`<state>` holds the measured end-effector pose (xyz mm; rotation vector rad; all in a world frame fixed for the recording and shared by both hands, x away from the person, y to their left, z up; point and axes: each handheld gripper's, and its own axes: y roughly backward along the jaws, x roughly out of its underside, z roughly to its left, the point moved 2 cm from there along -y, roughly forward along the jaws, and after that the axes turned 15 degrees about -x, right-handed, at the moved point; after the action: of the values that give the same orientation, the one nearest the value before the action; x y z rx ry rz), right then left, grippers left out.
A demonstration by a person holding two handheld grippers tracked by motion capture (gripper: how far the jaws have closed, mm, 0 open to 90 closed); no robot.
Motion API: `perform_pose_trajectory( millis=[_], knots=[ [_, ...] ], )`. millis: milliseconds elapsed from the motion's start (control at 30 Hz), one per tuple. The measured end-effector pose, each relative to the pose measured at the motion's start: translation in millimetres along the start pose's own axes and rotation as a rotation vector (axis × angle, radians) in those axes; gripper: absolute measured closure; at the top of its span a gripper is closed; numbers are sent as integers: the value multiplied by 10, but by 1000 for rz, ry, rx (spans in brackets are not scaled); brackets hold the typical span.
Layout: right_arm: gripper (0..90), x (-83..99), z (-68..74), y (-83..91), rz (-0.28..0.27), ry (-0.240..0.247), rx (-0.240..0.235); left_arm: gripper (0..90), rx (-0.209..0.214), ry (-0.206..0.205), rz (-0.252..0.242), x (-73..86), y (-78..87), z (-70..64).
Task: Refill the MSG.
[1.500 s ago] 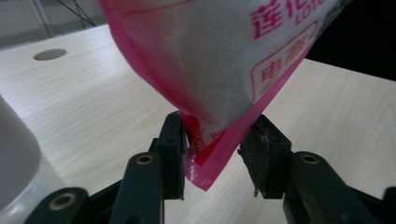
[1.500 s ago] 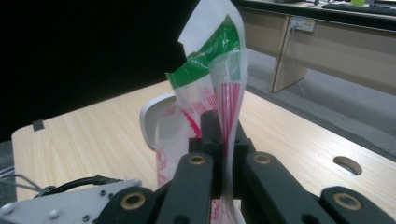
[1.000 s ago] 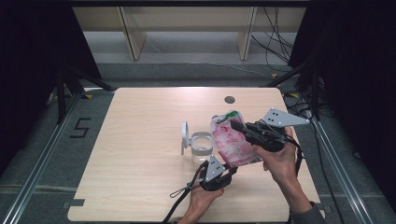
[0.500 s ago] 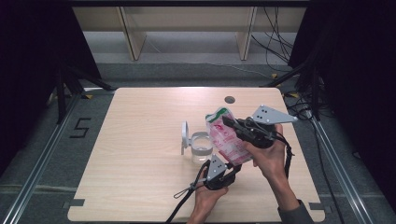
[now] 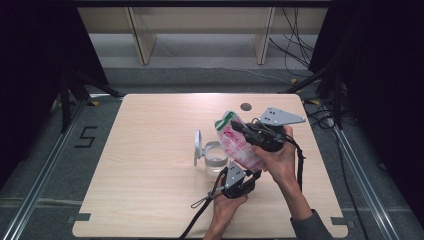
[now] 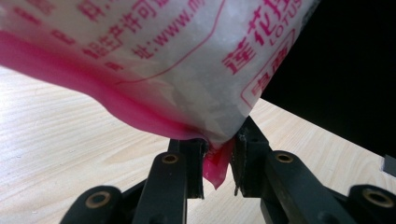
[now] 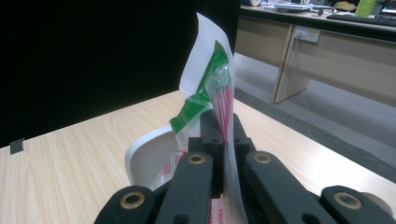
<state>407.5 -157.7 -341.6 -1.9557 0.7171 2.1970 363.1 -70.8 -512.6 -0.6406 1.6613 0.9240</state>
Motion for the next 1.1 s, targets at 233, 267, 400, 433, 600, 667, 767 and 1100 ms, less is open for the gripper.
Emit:
perform_pose_trajectory(
  millis=[233,267,400,433,600,667,767,1100],
  knots=[
    [900,33,-60,-91,21,-39,-12,758,14,4,14,16,18,-14],
    [900,36,-67,-105,31,-42,-10,759,20,4,13,22,16,-7],
    [900,53,-73,-174,37,-48,-17,760,16,7,13,26,16,9],
    [900,57,-73,-193,48,-52,-16,760,20,5,12,28,17,8],
    [900,73,-92,-272,64,-42,-10,763,22,5,12,20,34,9],
    [900,78,-99,-288,57,-41,-1,764,30,12,9,26,30,9],
    [900,100,-134,-330,59,-54,-9,765,34,7,12,29,24,21],
    [900,145,-165,-395,79,-72,8,767,38,16,17,33,23,26]
  ],
)
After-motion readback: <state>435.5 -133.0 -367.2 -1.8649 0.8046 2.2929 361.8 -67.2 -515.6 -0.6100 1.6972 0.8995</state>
